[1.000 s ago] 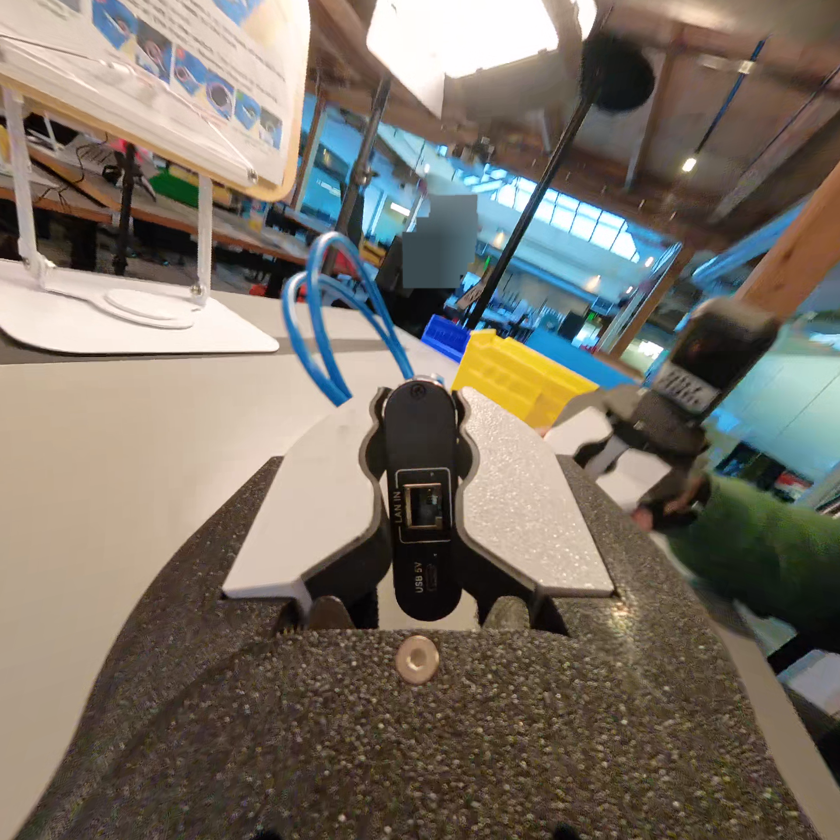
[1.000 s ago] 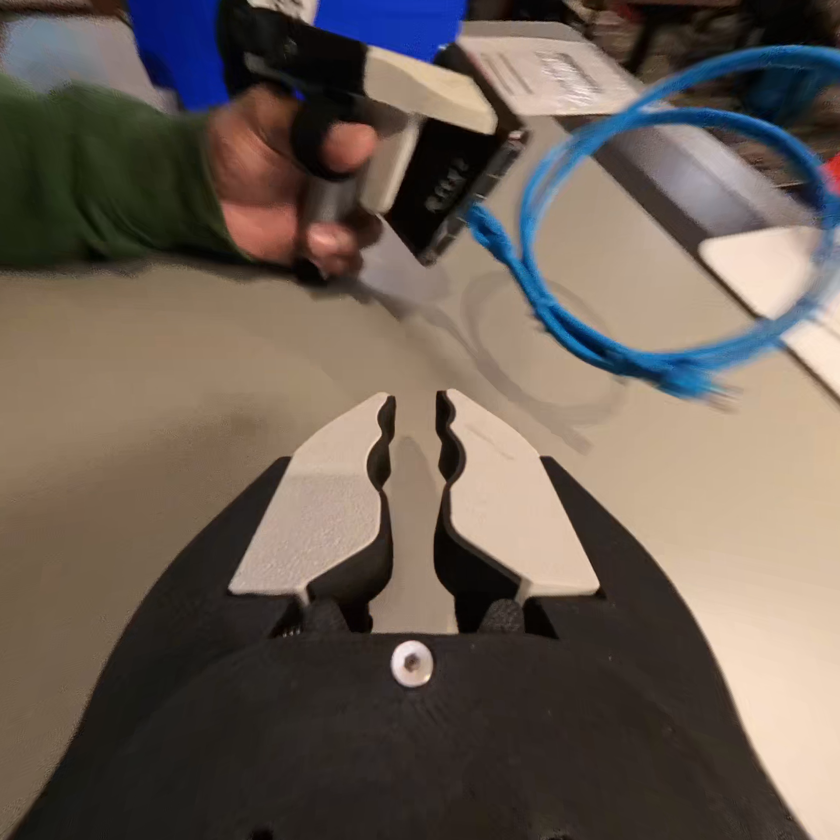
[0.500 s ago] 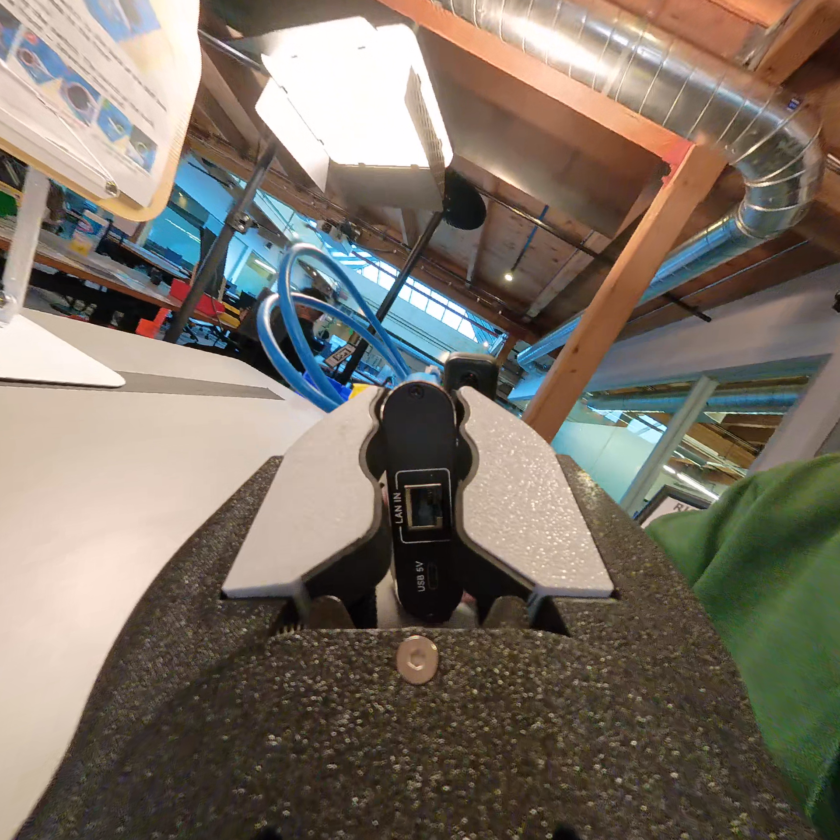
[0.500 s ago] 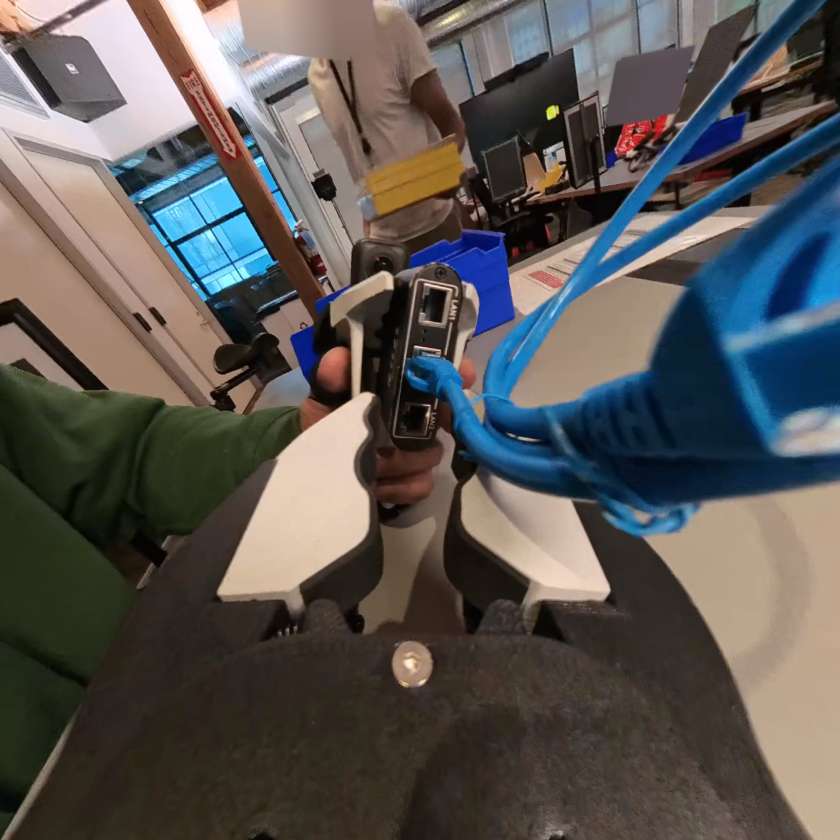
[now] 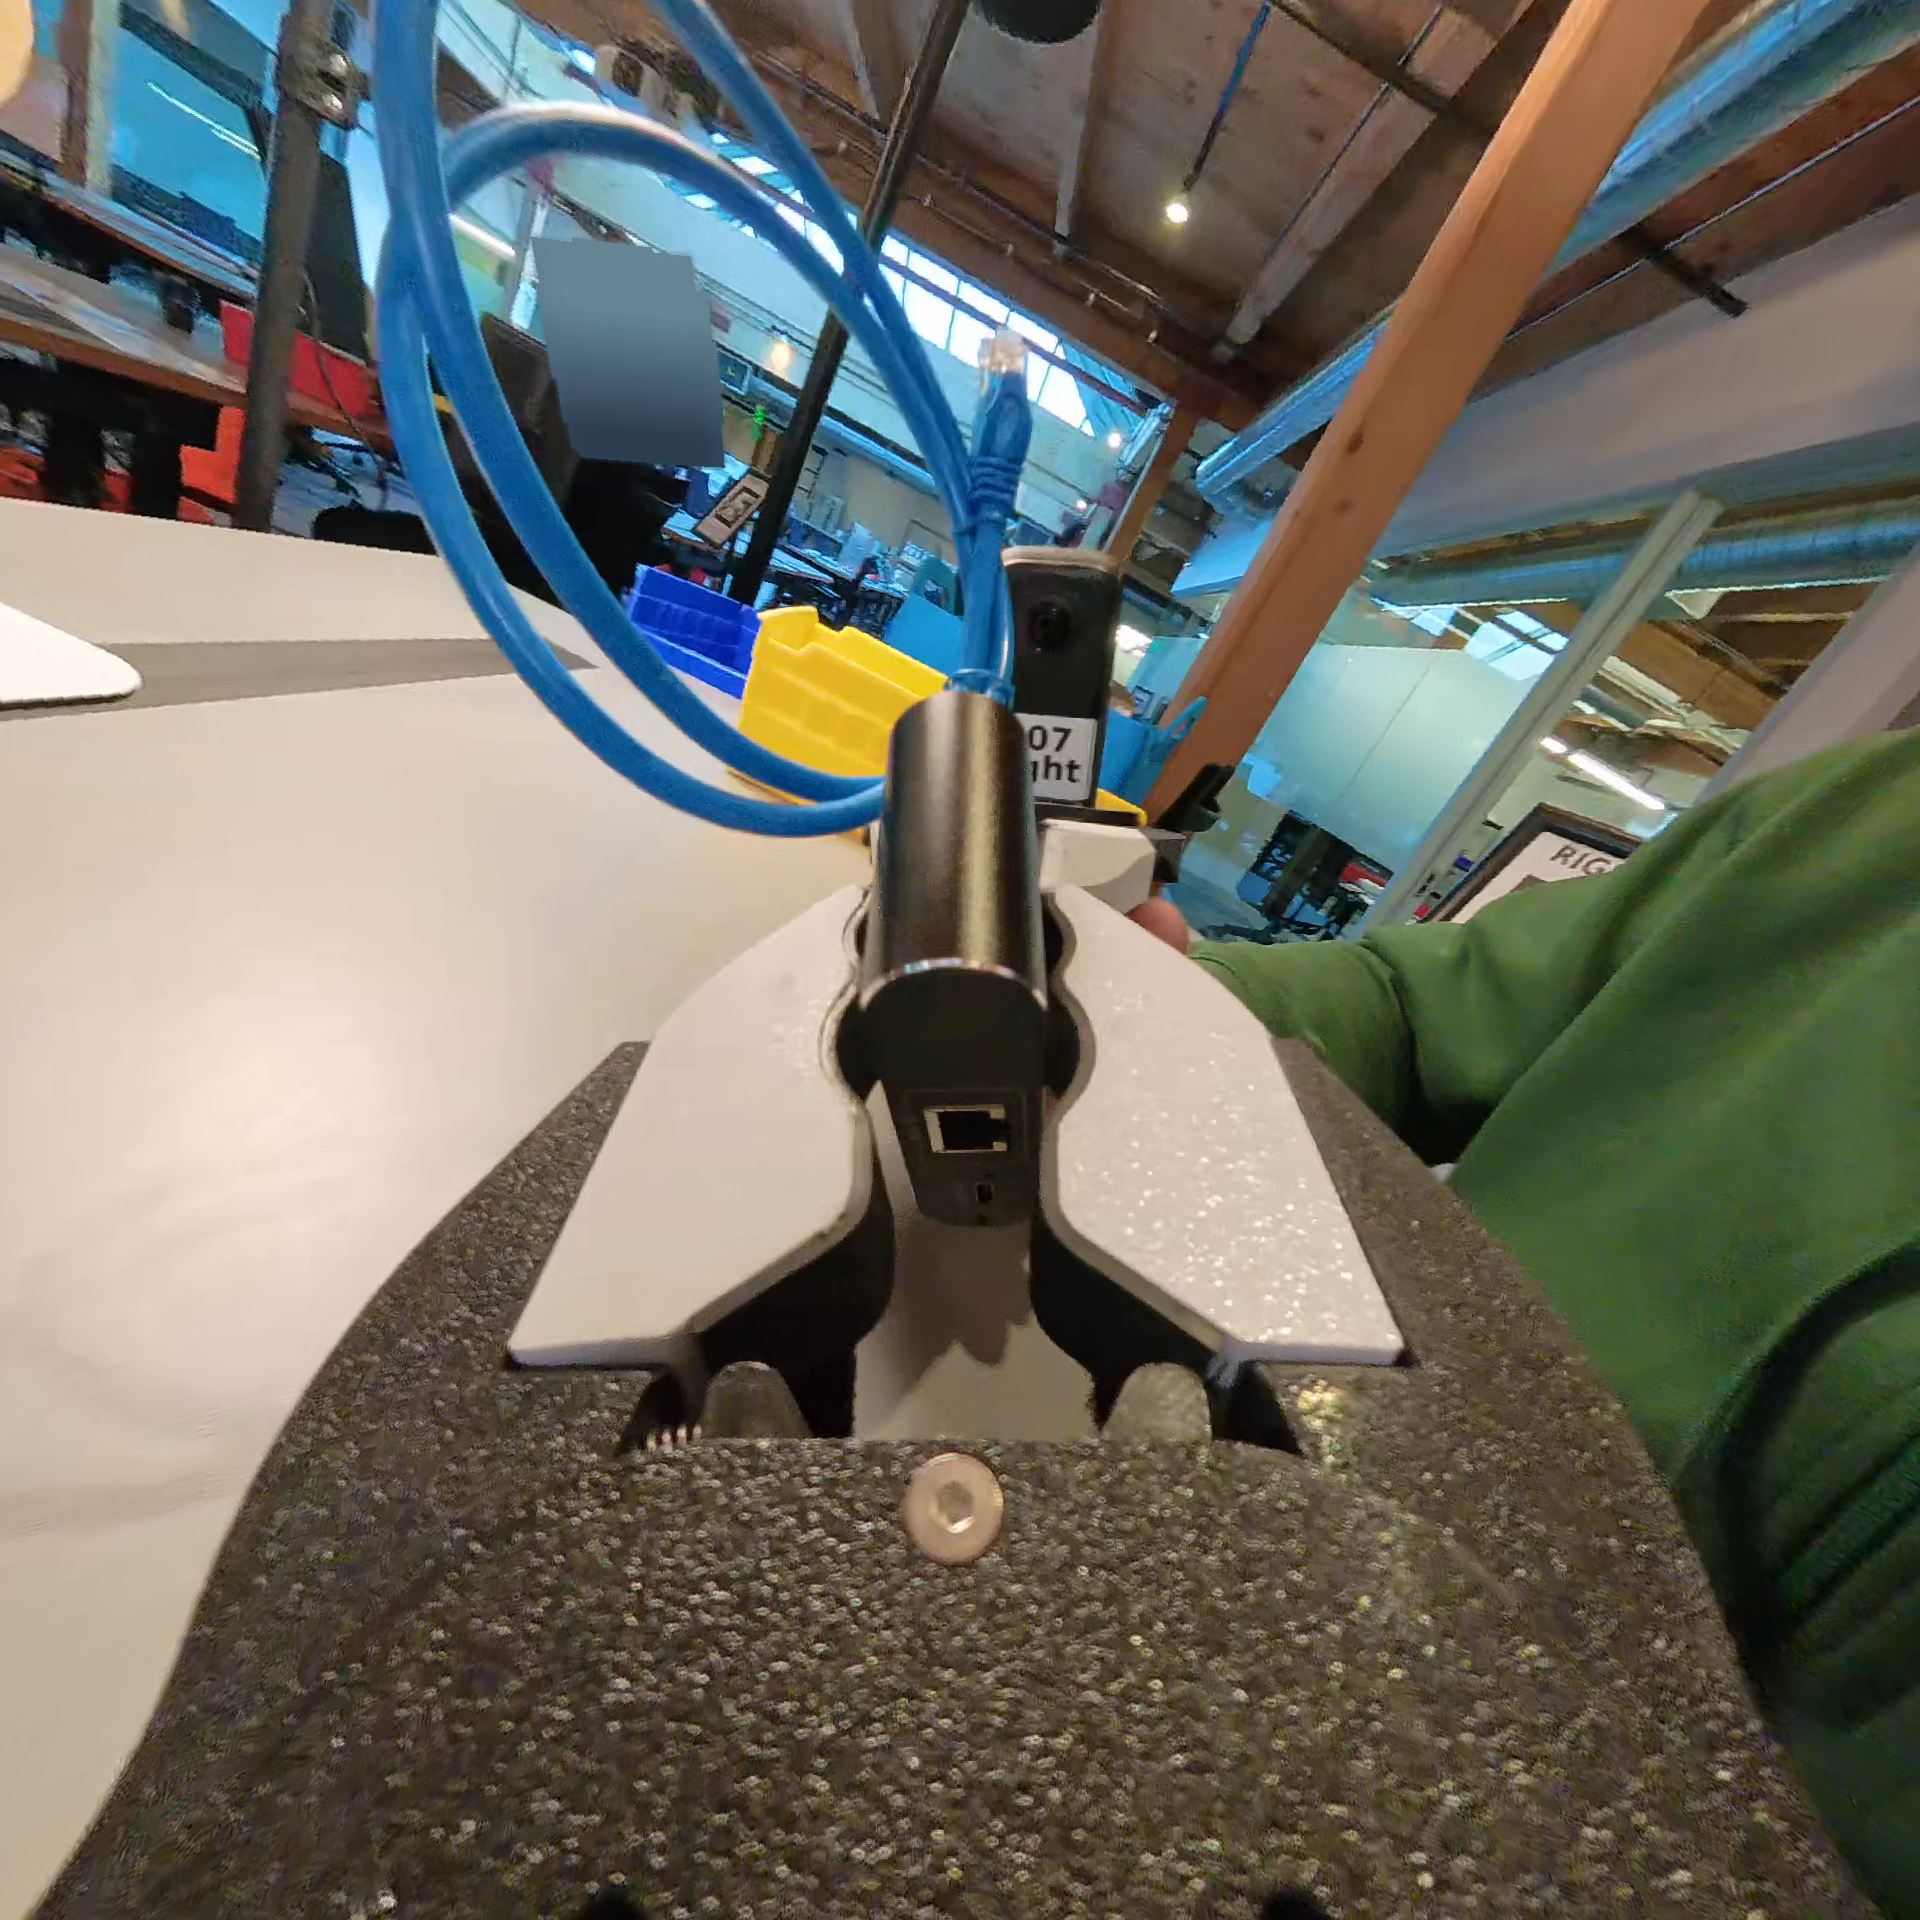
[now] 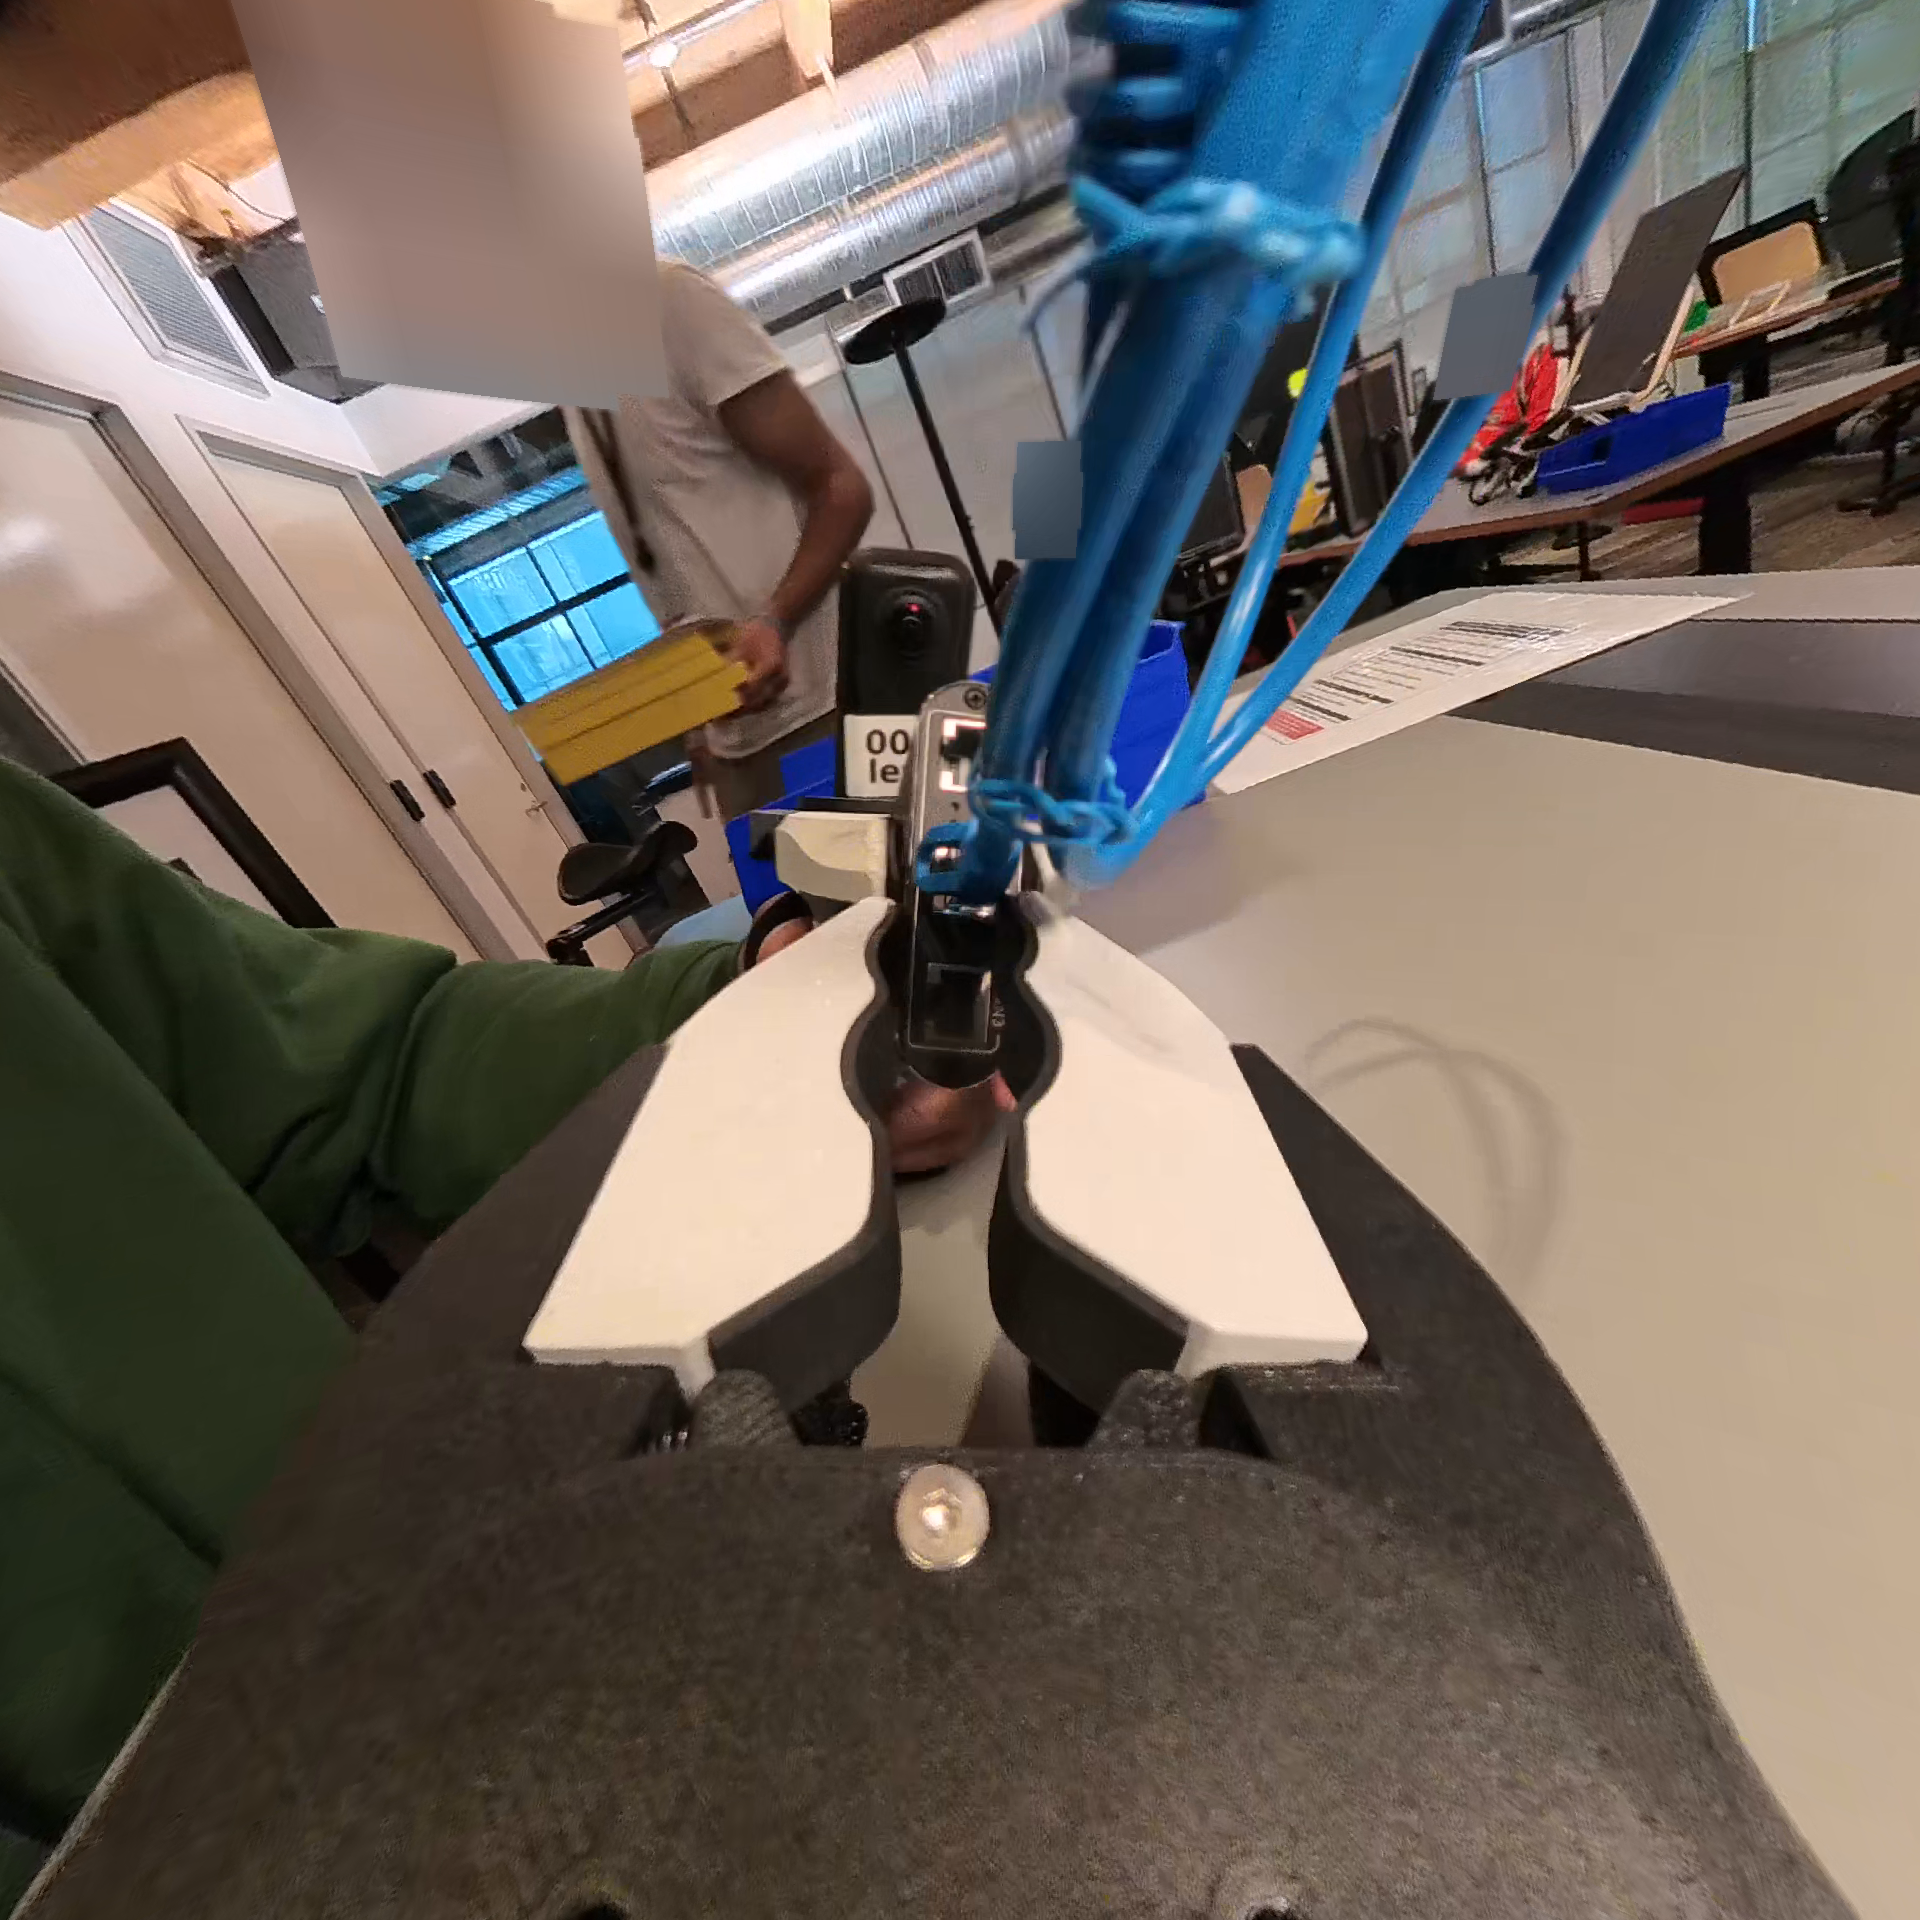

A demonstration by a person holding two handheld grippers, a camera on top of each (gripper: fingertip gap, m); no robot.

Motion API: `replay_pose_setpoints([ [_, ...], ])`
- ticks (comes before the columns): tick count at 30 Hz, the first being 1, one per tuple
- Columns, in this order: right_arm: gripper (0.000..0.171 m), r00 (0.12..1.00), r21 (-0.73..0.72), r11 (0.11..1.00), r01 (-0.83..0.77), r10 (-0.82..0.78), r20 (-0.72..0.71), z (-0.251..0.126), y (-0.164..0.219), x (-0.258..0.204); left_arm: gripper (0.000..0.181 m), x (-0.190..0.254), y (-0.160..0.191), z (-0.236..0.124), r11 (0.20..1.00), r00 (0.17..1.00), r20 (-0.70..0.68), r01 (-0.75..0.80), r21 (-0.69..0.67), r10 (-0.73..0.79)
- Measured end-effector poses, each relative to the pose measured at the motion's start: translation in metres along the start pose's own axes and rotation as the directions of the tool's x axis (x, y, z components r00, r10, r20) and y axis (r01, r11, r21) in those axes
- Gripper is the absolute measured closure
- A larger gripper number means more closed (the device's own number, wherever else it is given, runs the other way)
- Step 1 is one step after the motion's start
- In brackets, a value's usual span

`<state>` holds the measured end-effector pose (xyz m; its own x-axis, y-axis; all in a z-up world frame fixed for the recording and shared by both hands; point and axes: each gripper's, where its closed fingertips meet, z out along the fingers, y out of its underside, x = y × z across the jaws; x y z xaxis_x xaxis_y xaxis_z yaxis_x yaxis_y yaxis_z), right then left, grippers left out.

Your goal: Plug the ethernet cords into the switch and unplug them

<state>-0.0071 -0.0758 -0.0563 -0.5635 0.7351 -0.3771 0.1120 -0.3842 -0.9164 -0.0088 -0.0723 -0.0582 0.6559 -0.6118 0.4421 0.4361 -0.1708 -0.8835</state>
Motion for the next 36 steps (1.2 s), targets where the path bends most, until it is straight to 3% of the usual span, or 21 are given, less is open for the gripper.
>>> replay_pose_setpoints([
  [7,0.15,0.998,0.003,0.999,0.054,-0.054,-0.014,0.0,-0.001,-0.002,0.154,0.005,-0.008,-0.001,0.991,0.992,0.04,-0.121,0.052,0.119],
  [16,0.147,1.0,0.046,0.999,0.02,-0.021,0.023,-0.004,-0.007,-0.004,0.153,0.008,-0.007,-0.001,0.989,0.99,0.032,-0.137,0.048,0.135],
  [25,0.151,0.999,-0.016,0.999,0.037,-0.037,-0.024,-0.002,-0.001,0.002,0.154,0.006,-0.002,0.002,0.991,0.99,0.043,-0.131,0.008,0.131],
  [36,0.152,0.961,-0.079,0.963,0.258,-0.264,-0.082,-0.008,-0.002,0.001,0.153,0.005,0.011,0.005,0.968,0.971,0.066,-0.22,-0.12,0.229],
])
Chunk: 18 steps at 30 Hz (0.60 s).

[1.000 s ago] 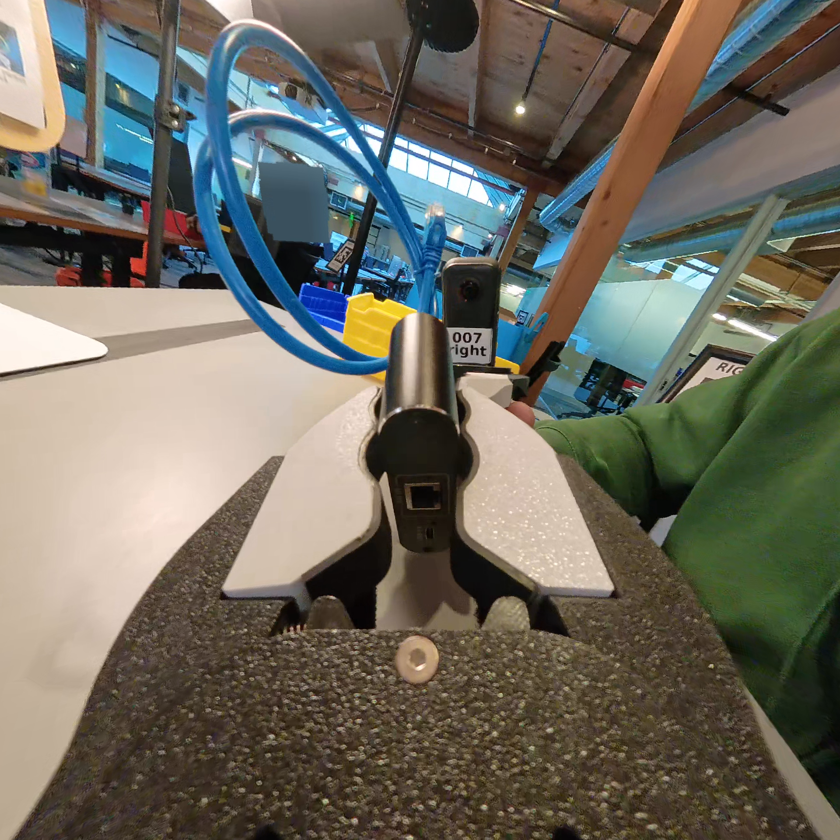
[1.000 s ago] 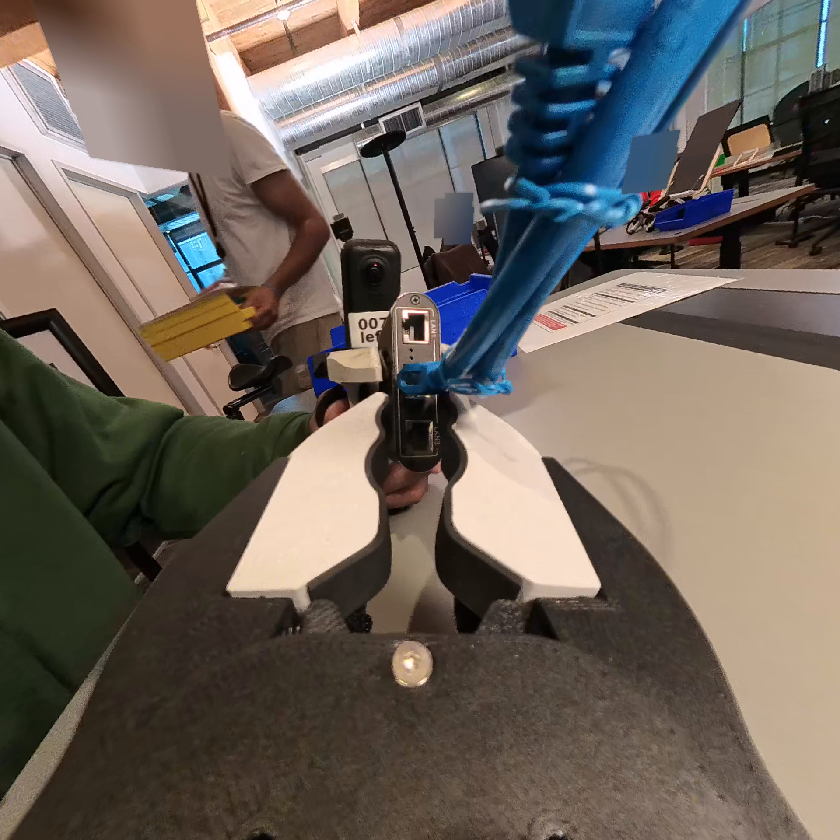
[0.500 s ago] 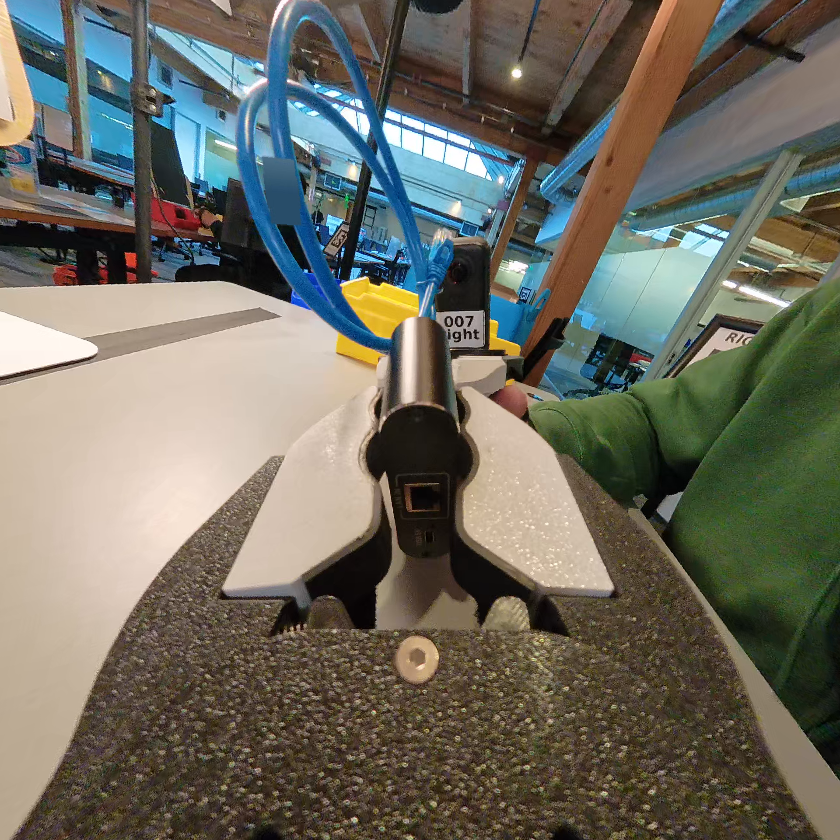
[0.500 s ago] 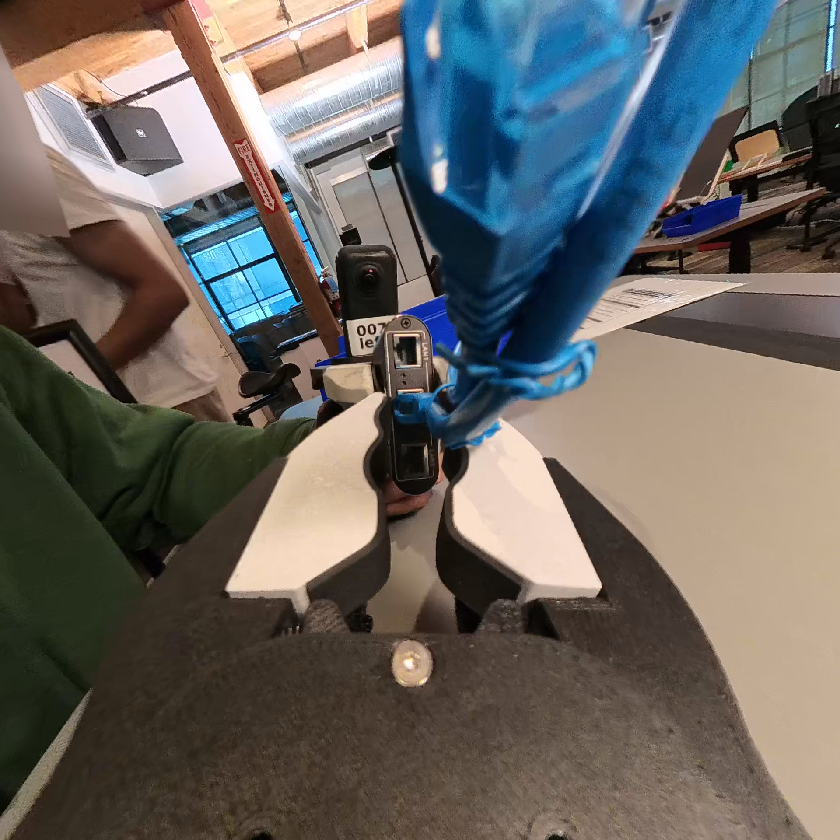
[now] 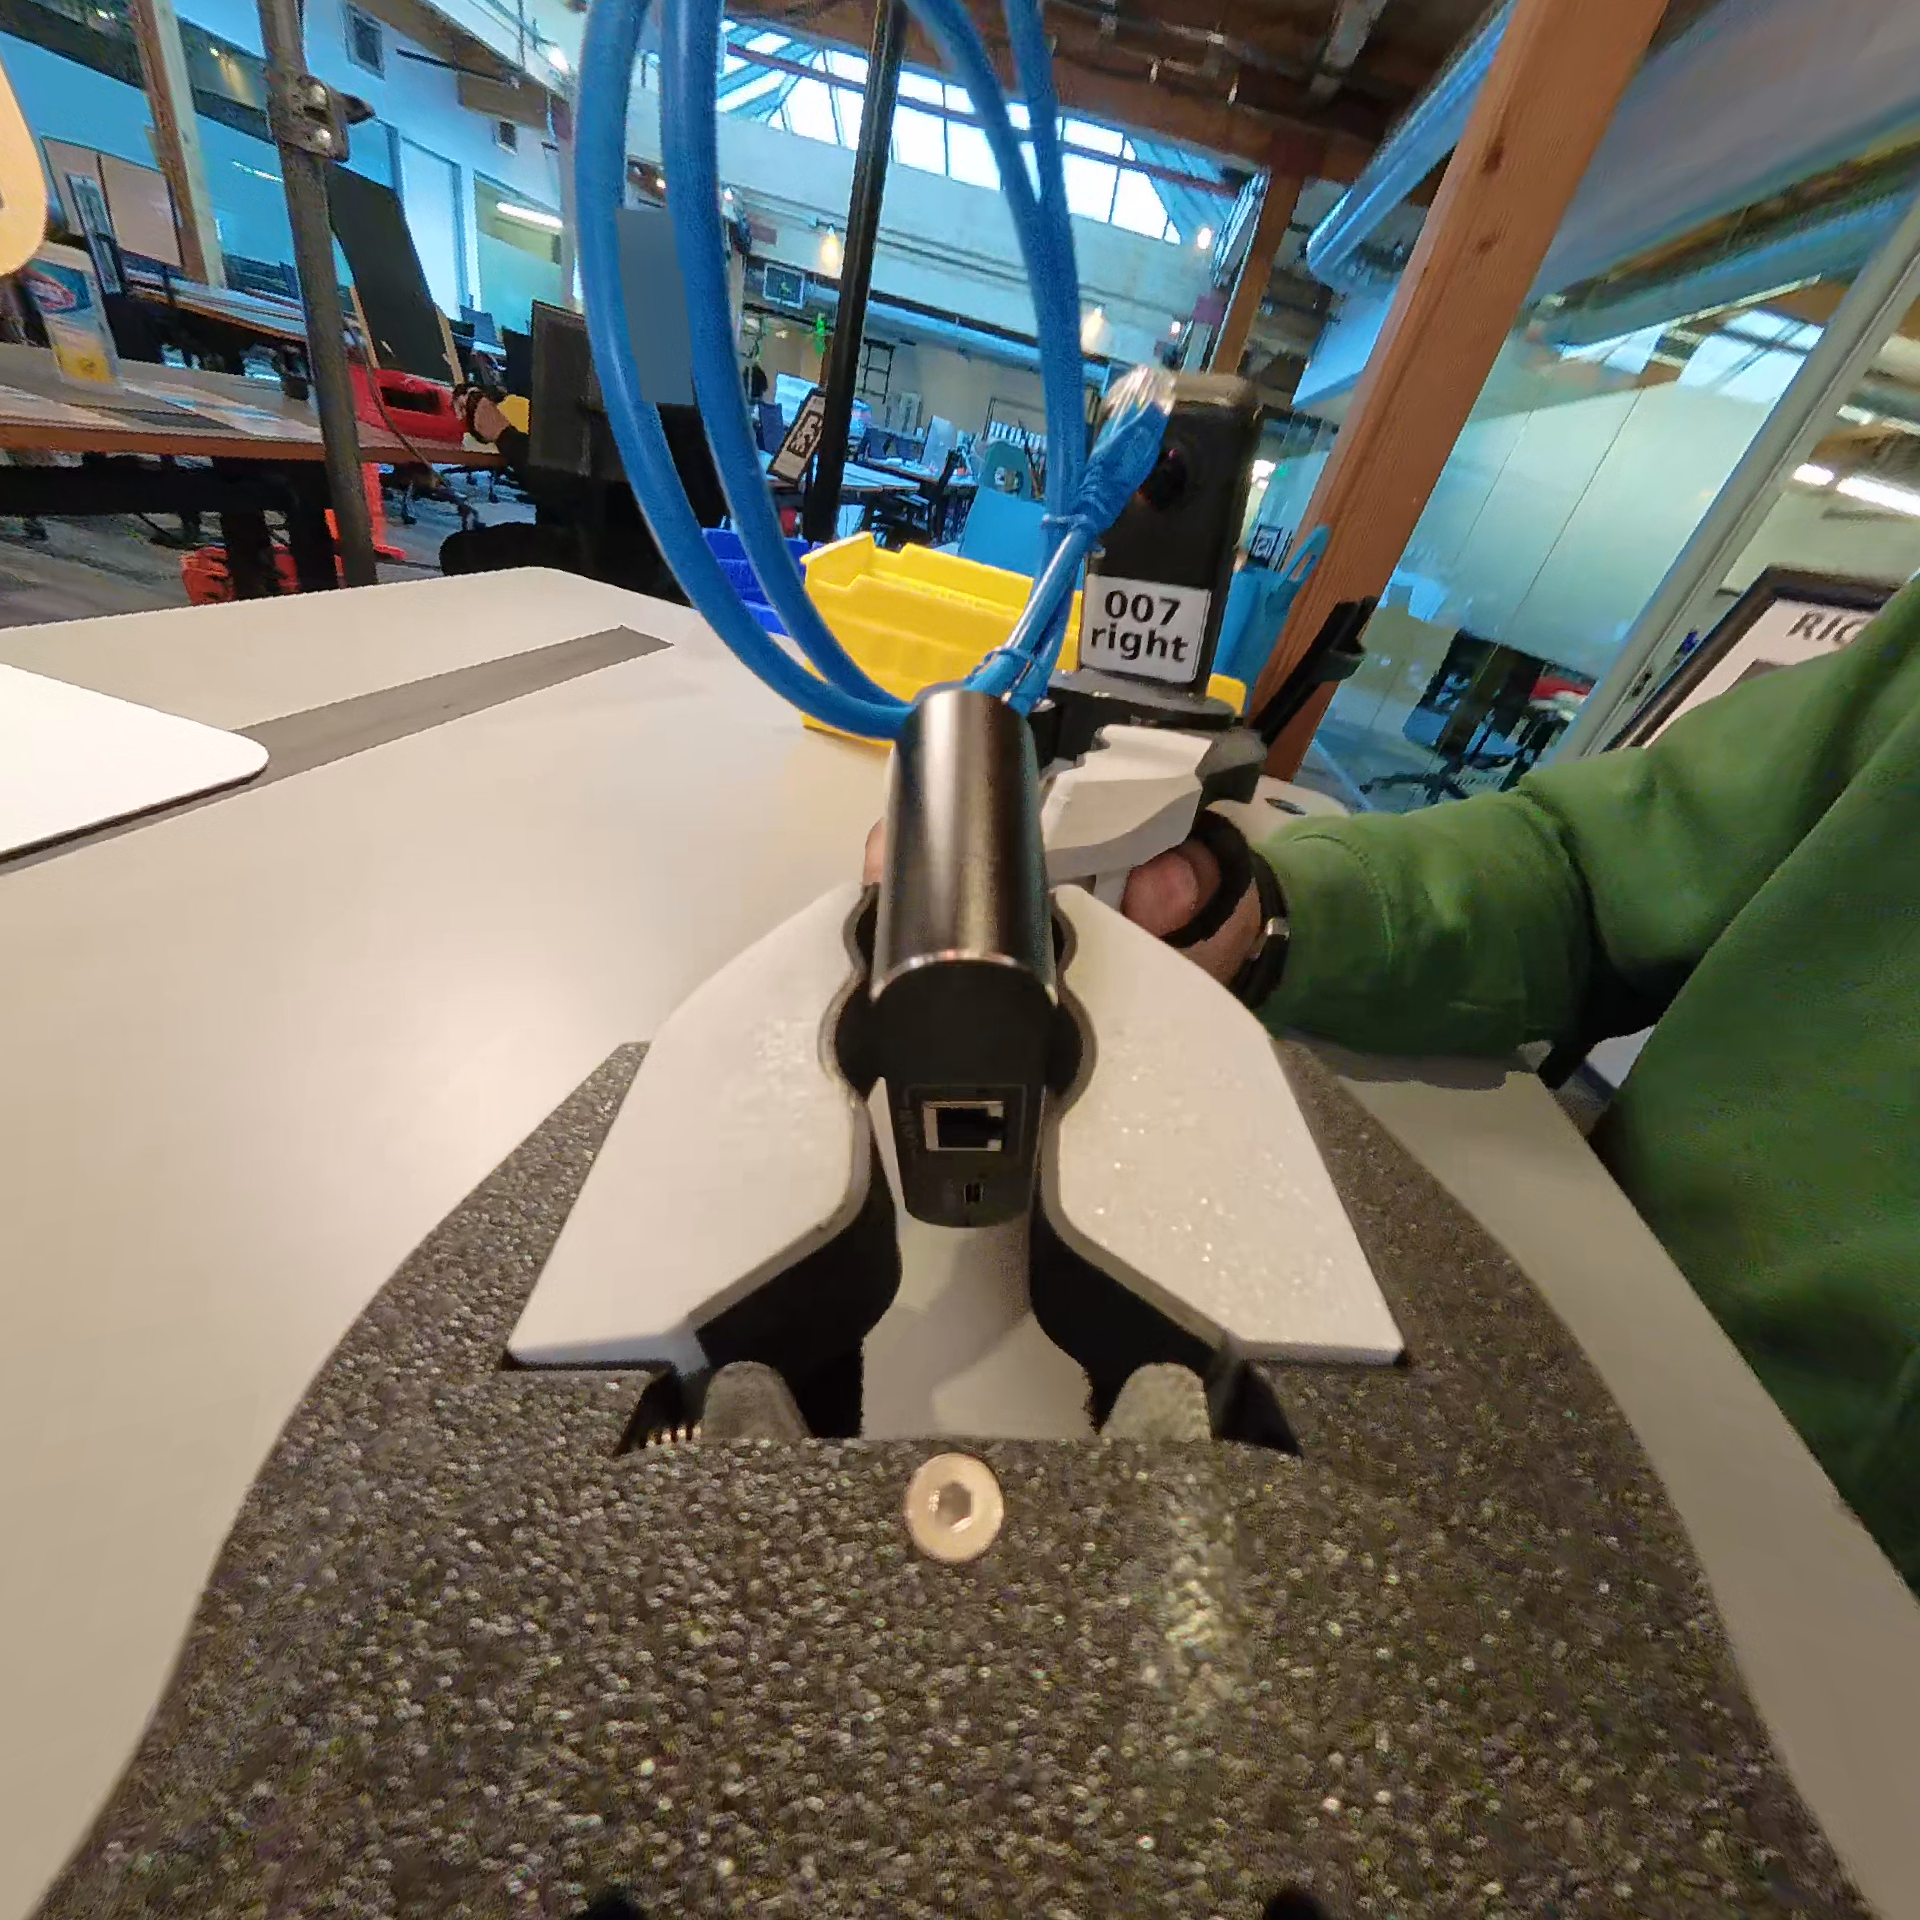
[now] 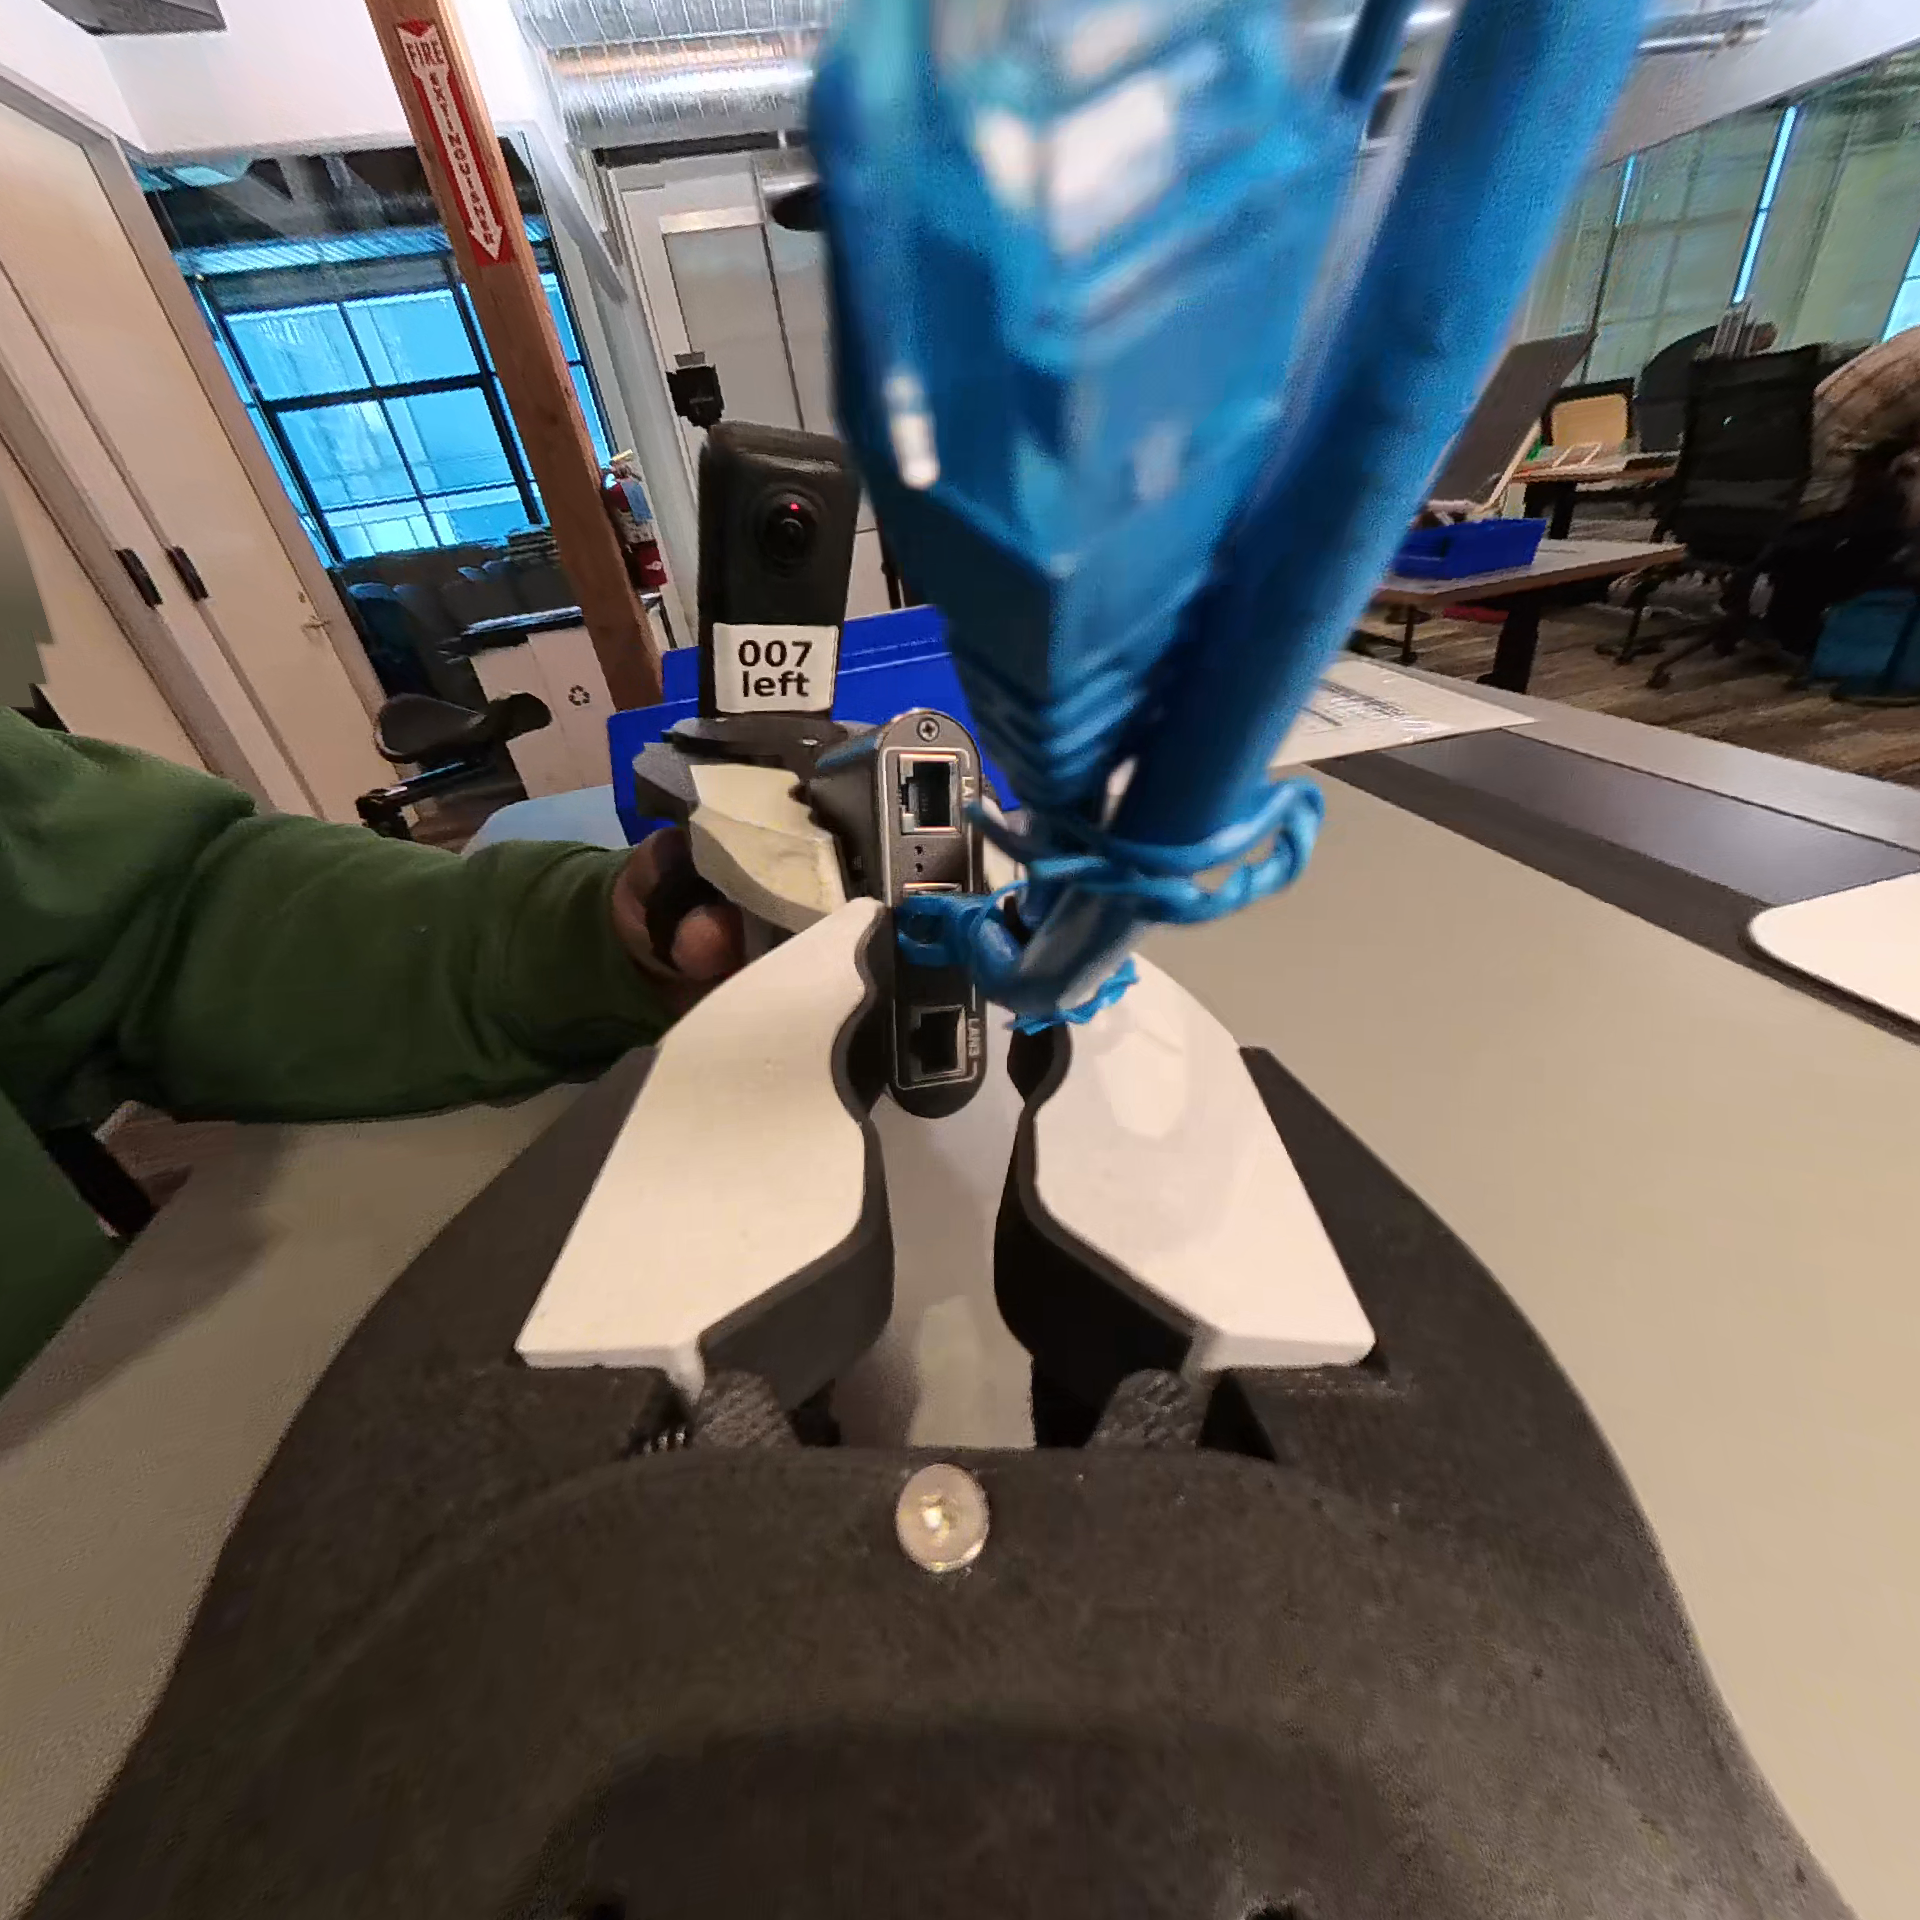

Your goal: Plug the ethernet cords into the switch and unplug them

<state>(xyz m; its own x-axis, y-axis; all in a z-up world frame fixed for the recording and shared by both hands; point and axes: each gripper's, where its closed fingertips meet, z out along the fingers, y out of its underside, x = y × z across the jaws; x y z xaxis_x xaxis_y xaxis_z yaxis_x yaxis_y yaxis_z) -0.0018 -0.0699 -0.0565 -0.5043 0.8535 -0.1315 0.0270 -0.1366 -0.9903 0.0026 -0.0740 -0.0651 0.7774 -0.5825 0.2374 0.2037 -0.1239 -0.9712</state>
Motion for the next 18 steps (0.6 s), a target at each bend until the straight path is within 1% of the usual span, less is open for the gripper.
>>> replay_pose_setpoints([
  [4,0.152,0.999,-0.002,0.999,0.033,-0.033,-0.028,-0.001,-0.003,0.0,0.153,0.0,0.0,0.0,0.999,0.999,0.013,-0.035,-0.004,0.035],
  [11,0.153,0.986,-0.026,0.993,0.112,-0.114,-0.123,0.0,-0.008,-0.001,0.153,0.001,-0.003,-0.001,0.997,0.997,0.021,-0.073,0.014,0.072],
  [13,0.153,0.986,-0.026,0.994,0.104,-0.106,-0.132,0.0,-0.009,-0.002,0.153,0.001,-0.003,-0.002,0.994,0.994,0.02,-0.105,0.012,0.104],
  [16,0.154,0.992,-0.037,0.995,0.087,-0.09,-0.089,0.001,-0.009,-0.006,0.153,0.005,-0.001,-0.003,0.985,0.985,0.002,-0.175,-0.009,0.175],
  [18,0.155,0.998,-0.046,0.997,0.068,-0.068,-0.003,0.001,-0.01,-0.013,0.153,0.011,-0.001,-0.005,0.975,0.975,-0.028,-0.223,-0.012,0.222],
])
